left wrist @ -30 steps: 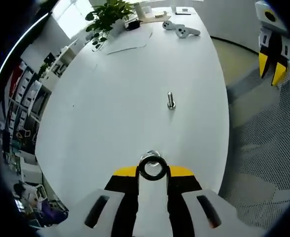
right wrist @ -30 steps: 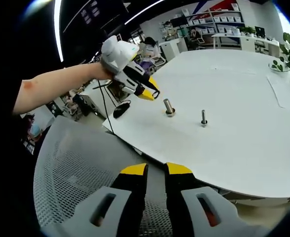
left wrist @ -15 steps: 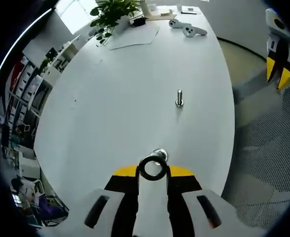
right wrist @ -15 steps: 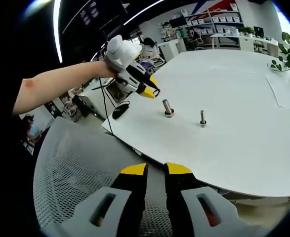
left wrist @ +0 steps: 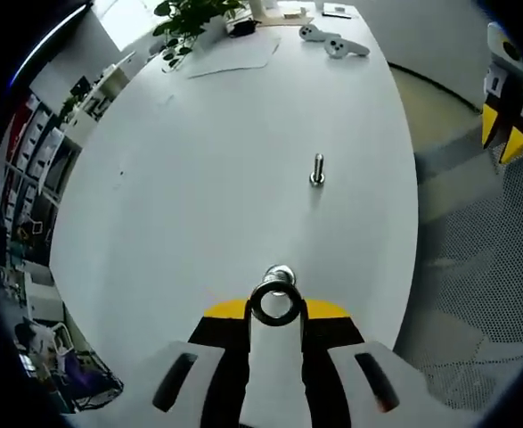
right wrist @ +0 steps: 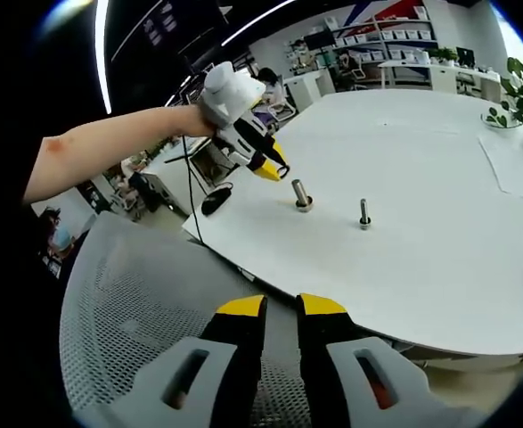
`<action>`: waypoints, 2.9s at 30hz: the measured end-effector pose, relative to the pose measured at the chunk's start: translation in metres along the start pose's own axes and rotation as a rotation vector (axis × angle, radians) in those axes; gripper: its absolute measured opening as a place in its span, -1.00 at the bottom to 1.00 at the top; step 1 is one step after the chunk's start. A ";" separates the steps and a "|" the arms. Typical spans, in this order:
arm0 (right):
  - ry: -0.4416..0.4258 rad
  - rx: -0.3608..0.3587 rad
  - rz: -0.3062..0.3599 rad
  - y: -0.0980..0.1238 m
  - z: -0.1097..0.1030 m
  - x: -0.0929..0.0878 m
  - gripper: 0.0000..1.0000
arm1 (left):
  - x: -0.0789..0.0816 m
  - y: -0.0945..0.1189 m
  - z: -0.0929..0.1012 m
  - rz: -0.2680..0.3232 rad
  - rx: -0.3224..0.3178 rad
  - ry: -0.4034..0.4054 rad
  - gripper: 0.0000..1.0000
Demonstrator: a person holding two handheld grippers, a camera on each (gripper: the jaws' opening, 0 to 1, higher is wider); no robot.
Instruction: Place the washer onto the threaded stud by aligning its center hole with the stud, sliding it down to the base, and recovering from edge contact or off-axis alignment until the washer reaches the visible bottom stop.
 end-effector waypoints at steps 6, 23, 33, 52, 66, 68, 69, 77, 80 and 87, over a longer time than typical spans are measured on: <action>-0.007 -0.007 0.003 0.000 0.001 0.000 -0.67 | 0.003 -0.007 0.001 0.013 -0.026 0.012 -0.63; -0.013 -0.006 0.006 0.000 0.001 0.001 -0.67 | 0.001 -0.031 -0.009 -0.059 -0.042 0.019 -0.63; -0.010 -0.005 0.001 0.000 0.002 0.000 -0.67 | 0.003 -0.045 -0.013 -0.096 -0.043 0.005 -0.63; -0.006 -0.001 -0.004 0.000 0.002 0.000 -0.67 | -0.004 -0.083 -0.016 -0.197 -0.074 0.014 -0.63; 0.019 0.007 -0.023 -0.001 0.000 -0.002 -0.67 | 0.004 -0.087 -0.016 -0.108 -0.073 0.161 -0.63; 0.020 0.006 -0.025 -0.001 0.000 -0.003 -0.67 | 0.004 -0.087 -0.015 -0.091 -0.072 0.176 -0.63; 0.020 0.005 -0.026 -0.001 0.000 -0.003 -0.67 | 0.003 -0.086 -0.015 -0.086 -0.069 0.182 -0.63; 0.017 0.003 -0.022 -0.001 0.000 -0.003 -0.67 | 0.002 -0.085 -0.014 -0.051 -0.057 0.227 -0.61; 0.010 -0.001 -0.017 0.000 0.000 -0.002 -0.67 | -0.006 -0.092 -0.014 -0.061 -0.062 0.278 -0.56; -0.004 -0.017 -0.013 0.000 0.002 -0.002 -0.67 | -0.024 -0.085 -0.014 -0.058 -0.016 0.296 -0.52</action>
Point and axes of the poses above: the point that each gripper's makers call its tool centre point, and the gripper's own axes: y roughly backward along the fingers, z roughly to its right, x roughly out of its top, the point moved 3 cm from there along y, roughly backward along the fingers, and after that the axes turned 15 degrees about -x, right-handed, at the moved point
